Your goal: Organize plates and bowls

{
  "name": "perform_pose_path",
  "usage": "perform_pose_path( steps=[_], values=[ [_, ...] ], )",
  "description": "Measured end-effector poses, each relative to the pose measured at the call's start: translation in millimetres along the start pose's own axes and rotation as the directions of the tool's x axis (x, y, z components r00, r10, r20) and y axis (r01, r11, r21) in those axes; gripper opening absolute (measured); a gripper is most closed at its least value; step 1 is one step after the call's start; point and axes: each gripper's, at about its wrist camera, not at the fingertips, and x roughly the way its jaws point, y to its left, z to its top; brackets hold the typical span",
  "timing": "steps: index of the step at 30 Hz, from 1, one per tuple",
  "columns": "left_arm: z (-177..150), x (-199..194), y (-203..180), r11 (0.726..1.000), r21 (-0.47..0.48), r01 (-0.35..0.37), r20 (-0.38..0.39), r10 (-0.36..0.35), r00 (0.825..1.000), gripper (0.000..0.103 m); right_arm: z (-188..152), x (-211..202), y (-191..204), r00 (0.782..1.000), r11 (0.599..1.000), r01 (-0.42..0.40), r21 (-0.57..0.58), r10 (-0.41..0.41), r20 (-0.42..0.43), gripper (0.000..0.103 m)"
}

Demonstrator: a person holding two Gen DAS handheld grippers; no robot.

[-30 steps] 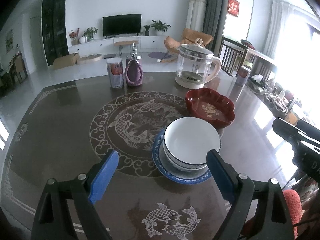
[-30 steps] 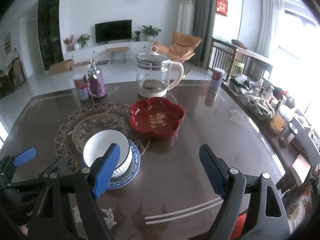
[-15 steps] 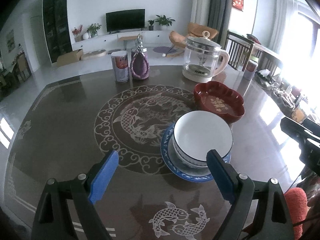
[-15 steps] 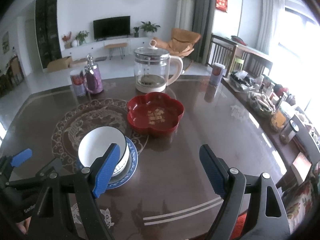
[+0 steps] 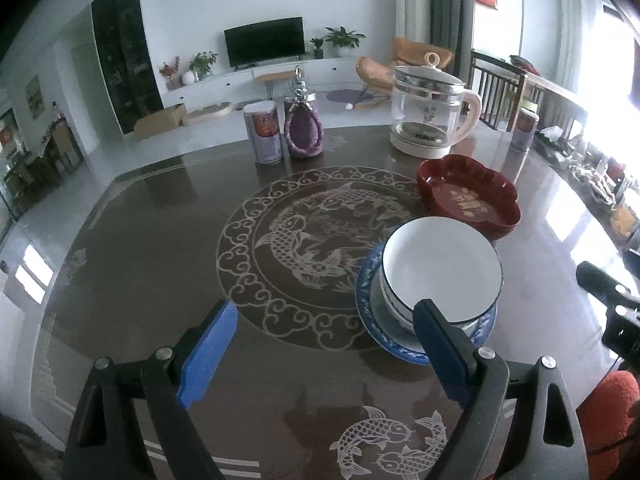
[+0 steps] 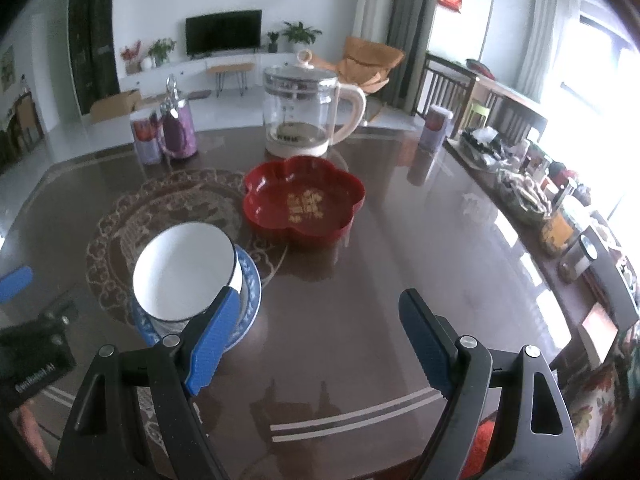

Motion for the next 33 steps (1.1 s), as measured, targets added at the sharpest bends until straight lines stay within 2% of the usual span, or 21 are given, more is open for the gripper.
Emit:
perform_pose_path(
  steps=[19,28,30,31,33],
  values=[
    [-2,10,13,0.999,-0.003,-0.043,-0.031,0.043,0.999,0.089,-11,13,20,0.998,0.997,-0.012,-0.08,0.007,-0.069,0.084],
    [-6,19,17,0.998,-0.004,-0.062,-0.05,0.062,0.997,0.089,-9,20,-9,0.998,1.0,-0.008,-0.009,0.007,-0.065,0.084],
    [-6,25,21,0.999,-0.021,-0.036,-0.063,0.035,0.997,0.089,-9,23,-16,0.998,0.999,-0.043,0.008,0.043,-0.054,0.084],
    [-7,30,25,0.999,-0.041,-0.002,-0.072,-0.001,0.997,0.089,-11,29,-22,0.995,0.997,-0.078,0.022,0.079,-0.058,0.084],
    [-12,48,38,0.981,-0.126,0.148,-0.1,-0.161,0.982,0.089,-17,55,-37,0.977,0.985,-0.151,0.086,0.162,-0.14,0.084]
  ],
)
